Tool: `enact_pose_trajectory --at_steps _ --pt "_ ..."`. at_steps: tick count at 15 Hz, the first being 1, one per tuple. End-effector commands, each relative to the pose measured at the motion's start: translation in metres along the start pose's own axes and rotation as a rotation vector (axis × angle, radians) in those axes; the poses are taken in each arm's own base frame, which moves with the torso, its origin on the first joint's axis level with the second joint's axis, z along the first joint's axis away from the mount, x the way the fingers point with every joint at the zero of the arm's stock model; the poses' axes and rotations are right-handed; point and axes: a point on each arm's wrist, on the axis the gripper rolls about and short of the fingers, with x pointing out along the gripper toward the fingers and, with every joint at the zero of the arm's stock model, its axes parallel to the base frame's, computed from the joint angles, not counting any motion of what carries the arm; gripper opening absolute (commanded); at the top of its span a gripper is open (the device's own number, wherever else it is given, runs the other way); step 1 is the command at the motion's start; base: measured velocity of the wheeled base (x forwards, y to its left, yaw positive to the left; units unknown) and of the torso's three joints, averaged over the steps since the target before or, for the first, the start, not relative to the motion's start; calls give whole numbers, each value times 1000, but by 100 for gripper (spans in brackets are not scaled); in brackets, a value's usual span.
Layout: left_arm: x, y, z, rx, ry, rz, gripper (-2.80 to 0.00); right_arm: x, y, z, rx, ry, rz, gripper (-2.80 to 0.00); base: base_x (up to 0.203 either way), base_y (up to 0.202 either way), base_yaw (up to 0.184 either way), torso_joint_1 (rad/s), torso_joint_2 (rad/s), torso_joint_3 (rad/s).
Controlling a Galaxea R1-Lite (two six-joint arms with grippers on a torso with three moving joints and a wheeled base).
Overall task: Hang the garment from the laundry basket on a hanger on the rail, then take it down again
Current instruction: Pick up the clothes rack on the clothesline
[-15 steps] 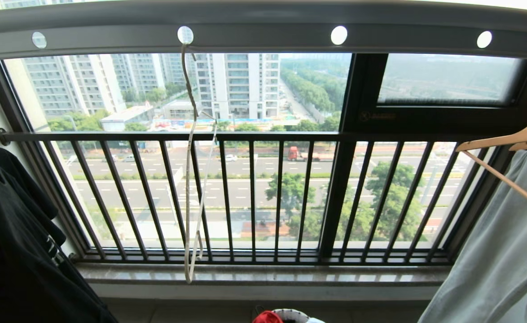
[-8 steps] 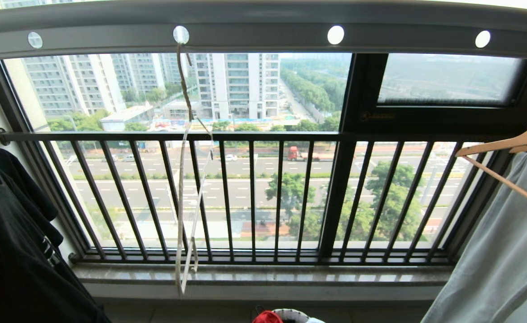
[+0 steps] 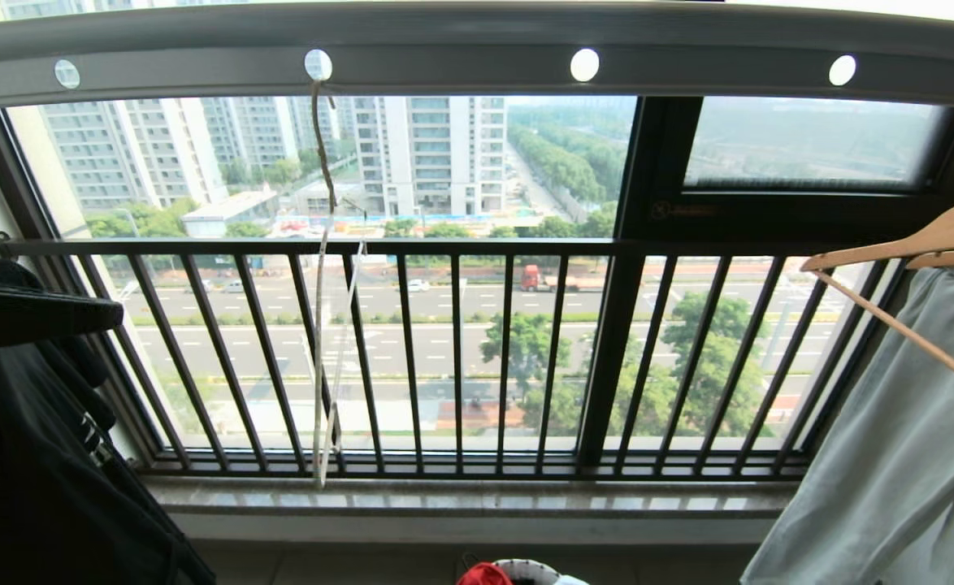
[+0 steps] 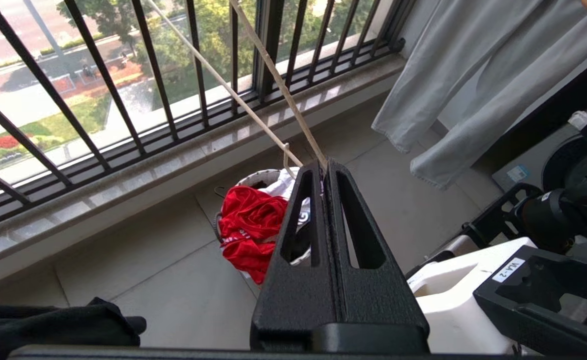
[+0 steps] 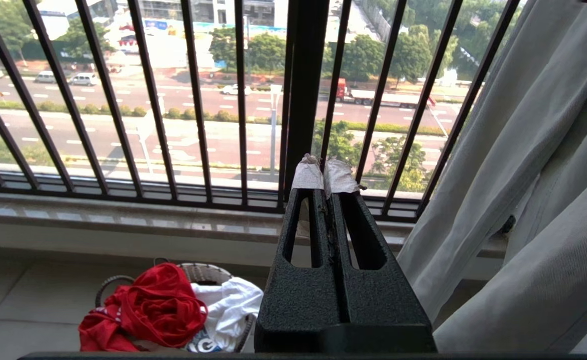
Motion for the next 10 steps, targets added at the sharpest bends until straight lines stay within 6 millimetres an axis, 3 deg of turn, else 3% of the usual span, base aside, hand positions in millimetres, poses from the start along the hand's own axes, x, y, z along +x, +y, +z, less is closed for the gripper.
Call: enact_pose_trajectory --at_steps 1,5,10 --pt "34 -3 13 -26 66 -6 -280 0 0 0 -1 0 1 -280 0 0 0 0 0 0" --pt "63 -22 25 -11 13 265 -280 0 0 0 -1 2 1 -280 0 0 0 0 0 0" --pt "75 -29 38 7 -30 361 -280 0 0 0 -1 2 1 -280 0 0 0 0 0 0"
